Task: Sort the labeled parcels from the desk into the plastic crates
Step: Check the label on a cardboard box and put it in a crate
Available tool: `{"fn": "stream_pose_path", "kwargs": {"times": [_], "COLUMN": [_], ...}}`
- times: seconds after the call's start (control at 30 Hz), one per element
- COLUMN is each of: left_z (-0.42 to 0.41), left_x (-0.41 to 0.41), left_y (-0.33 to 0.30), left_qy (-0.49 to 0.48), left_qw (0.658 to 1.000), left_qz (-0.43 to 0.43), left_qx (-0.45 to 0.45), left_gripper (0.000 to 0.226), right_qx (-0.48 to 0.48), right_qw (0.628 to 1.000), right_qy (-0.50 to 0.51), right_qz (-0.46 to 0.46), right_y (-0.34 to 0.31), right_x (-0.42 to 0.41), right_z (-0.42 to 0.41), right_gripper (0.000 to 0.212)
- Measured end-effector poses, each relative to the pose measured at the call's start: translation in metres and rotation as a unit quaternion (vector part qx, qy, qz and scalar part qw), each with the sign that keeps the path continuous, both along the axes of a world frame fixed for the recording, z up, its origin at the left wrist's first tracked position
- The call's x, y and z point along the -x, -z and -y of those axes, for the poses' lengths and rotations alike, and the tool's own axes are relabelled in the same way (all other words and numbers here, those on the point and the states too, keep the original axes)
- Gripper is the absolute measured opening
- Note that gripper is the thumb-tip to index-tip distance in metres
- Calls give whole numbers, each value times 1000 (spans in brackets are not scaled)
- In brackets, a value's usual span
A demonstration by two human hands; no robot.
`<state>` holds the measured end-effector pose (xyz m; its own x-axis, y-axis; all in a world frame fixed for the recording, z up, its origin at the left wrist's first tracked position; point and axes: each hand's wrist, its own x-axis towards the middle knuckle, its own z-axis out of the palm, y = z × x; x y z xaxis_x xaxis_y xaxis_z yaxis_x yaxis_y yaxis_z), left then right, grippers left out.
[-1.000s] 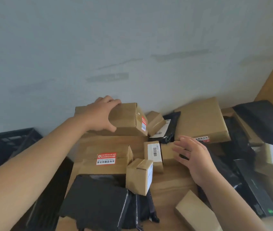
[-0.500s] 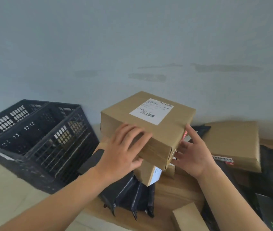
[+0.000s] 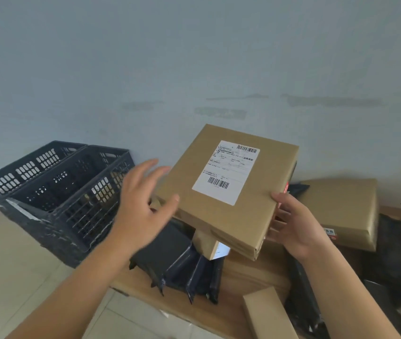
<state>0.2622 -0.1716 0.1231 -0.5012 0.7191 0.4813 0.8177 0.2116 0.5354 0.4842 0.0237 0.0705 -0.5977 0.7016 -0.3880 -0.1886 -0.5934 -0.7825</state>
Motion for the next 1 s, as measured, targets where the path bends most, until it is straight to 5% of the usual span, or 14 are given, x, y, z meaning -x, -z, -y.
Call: {"fn": "stream_pose_path", "kwargs": {"times": [0.1,0.23,0.43,0.7,1.0], "left_z": [13,24,22,15,12], "left_x": [26,40,22,-4,-24], "left_y": [-27,-15,-1,6,14], "left_qy": [1,144,162,144,195], "left_qw": [951,871,839,859,850], "left_qz": [307,465,518,491,488], "left_qx": [24,74,48,-2,-38], "left_gripper": [37,106,118,124,98], "right_qx": [-59,-139,-213,-242,-276], "right_qw": [998,987,970,966,957], "right_qy": [-30,-67,-105,-51,-20], "right_qz": [-16,-42,-57,-80,-92], "right_y": [-5,-8,-11,-26,-30], "right_x": [-16,-36,-60,-78,-96], "right_z": [-6,-14,-16,-14,-9], "right_gripper": [56,67,67,57,56]}}
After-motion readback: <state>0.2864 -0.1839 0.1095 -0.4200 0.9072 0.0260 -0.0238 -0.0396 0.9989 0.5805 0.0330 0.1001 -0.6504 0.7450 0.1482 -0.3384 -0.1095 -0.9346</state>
